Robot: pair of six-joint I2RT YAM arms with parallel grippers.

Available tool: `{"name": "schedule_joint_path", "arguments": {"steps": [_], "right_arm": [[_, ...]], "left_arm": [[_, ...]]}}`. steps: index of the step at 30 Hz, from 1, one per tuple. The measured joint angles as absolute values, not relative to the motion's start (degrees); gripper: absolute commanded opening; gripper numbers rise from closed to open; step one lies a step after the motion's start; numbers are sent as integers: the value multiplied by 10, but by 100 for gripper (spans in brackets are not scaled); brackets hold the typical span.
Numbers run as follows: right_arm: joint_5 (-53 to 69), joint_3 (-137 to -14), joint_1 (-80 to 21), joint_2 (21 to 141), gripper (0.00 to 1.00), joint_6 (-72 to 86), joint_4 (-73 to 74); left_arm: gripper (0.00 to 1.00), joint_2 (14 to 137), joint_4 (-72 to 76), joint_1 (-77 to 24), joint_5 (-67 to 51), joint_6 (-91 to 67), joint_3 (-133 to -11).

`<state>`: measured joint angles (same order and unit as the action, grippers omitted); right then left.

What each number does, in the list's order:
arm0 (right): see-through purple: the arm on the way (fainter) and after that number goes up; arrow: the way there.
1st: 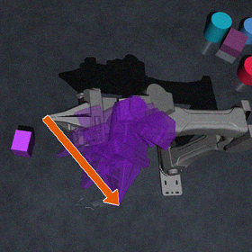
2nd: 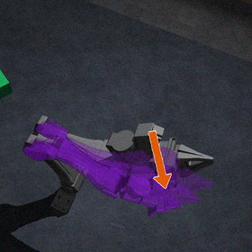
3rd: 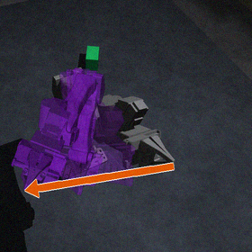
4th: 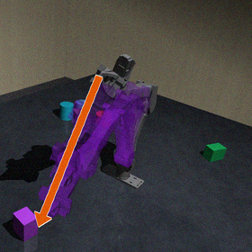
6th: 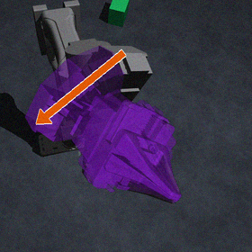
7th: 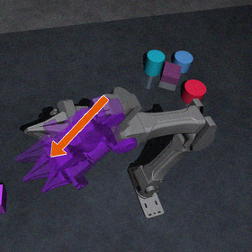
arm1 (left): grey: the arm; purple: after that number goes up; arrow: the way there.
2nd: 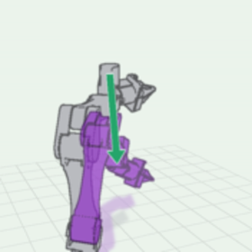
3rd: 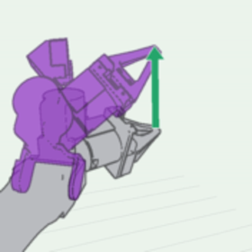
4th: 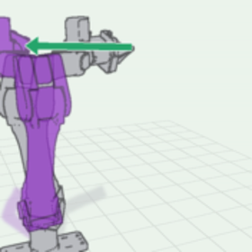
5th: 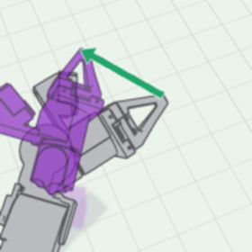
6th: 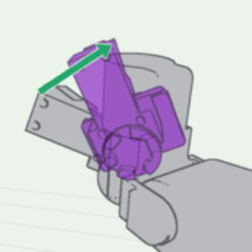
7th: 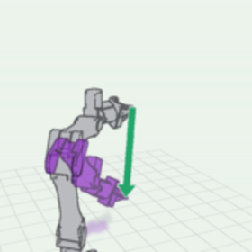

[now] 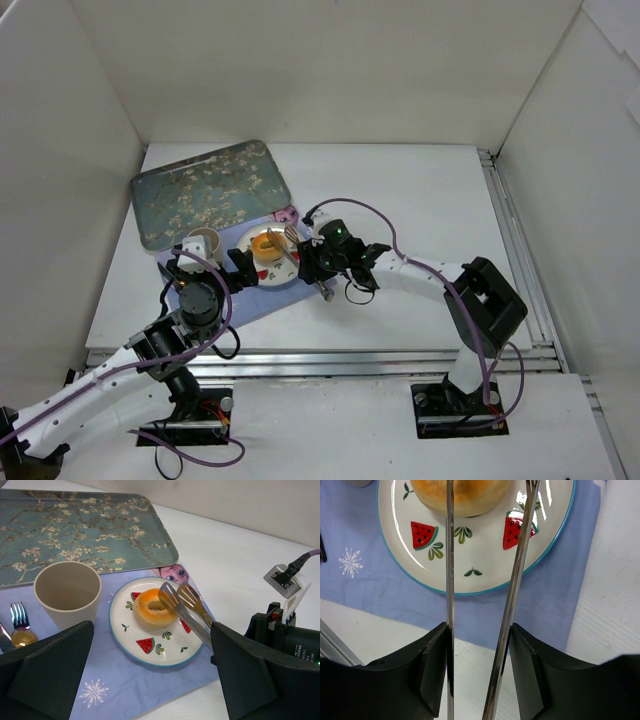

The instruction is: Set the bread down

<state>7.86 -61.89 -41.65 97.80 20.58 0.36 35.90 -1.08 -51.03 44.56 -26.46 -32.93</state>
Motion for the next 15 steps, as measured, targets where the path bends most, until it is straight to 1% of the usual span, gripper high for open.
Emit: {"name": "schedule_joint_path", "arguments": {"steps": [8, 15], "right_arm": [[74, -626, -416, 969, 48, 196, 10], [50, -638, -420, 932, 48, 191, 30]], "left_arm": [[99, 359, -10, -510, 446, -265, -329], [99, 359, -10, -510, 446, -265, -329]]}}
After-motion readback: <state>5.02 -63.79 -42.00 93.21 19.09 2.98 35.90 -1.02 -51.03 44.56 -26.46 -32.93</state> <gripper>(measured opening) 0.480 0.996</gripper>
